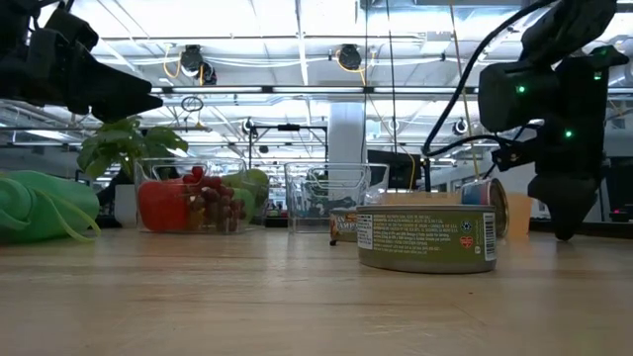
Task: Pick & Place Food Item
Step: Put the top blue pink tuna can into the right transparent bin
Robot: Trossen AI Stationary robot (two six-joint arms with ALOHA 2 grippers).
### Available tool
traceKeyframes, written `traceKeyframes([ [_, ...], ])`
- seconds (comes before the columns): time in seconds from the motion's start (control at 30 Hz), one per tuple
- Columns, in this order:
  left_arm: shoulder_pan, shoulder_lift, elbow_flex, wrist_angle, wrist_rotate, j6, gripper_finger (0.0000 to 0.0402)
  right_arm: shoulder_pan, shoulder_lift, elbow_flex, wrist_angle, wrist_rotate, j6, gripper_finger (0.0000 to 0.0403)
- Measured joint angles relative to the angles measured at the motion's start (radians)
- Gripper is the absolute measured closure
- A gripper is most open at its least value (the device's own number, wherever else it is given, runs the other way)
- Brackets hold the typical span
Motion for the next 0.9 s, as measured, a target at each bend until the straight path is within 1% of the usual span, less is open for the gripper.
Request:
traceKeyframes([
  [0.2, 0.000, 0.000, 0.000, 0.001, 0.001, 0.000, 0.0078, 0.004, -0.068, 0.006, -0.041, -0.017, 0.001, 0.0147],
  [0.3, 0.000, 0.000, 0.000, 0.002, 0.001, 0.000, 0.0078, 0.004, -0.127, 0.016, -0.048, -0.058, 0.009, 0.0147],
  [0.37, 0.000, 0.000, 0.000, 0.002, 0.001, 0.000, 0.0078, 0.004, -0.172, 0.026, -0.046, -0.084, -0.019, 0.0147],
  [0.5, 0.000, 0.000, 0.000, 0.002, 0.001, 0.000, 0.0078, 0.004, -0.260, 0.047, -0.047, -0.080, -0.099, 0.0147],
  [0.7, 0.000, 0.000, 0.000, 0.002, 0.001, 0.000, 0.0078, 0.002, -0.355, 0.081, -0.052, -0.044, -0.144, 0.0147],
  [0.8, 0.000, 0.000, 0.000, 0.003, 0.001, 0.000, 0.0078, 0.002, -0.376, 0.084, -0.014, 0.028, -0.262, 0.0147],
  [0.9, 0.000, 0.000, 0.000, 0.003, 0.001, 0.000, 0.0078, 0.002, -0.368, 0.085, 0.050, 0.030, -0.469, 0.0147],
])
